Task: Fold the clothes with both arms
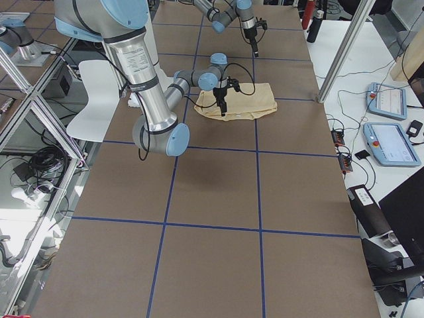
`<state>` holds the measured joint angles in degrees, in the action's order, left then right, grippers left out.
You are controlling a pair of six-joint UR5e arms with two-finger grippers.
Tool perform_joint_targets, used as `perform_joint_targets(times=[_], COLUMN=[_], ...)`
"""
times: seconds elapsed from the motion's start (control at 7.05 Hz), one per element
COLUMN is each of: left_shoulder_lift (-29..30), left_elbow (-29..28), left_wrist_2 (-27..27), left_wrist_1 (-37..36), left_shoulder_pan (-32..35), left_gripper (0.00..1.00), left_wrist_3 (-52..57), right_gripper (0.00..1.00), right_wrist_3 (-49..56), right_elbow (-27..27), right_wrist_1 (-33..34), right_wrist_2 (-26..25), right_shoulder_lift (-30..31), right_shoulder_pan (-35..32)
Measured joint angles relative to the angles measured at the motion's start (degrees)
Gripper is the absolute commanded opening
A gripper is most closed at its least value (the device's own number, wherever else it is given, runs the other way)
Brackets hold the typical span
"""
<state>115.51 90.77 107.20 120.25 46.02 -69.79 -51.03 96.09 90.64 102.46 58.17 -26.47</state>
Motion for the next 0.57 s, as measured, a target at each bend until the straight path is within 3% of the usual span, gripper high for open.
perform_joint_targets(times=[0.57], left_shoulder_lift=[0.03], left_elbow=[-0.28], left_wrist_2=[0.01], left_wrist_1=[0.16], left_shoulder_pan=[-0.05], left_gripper=[1.00], left_wrist_3=[-0.08], right_gripper=[1.00], right_wrist_3=[0.16], right_elbow=[-0.15], right_wrist_1=[1.28], right_wrist_2=[0.39], right_shoulder_lift=[1.07], right_shoulder_pan=[0.06])
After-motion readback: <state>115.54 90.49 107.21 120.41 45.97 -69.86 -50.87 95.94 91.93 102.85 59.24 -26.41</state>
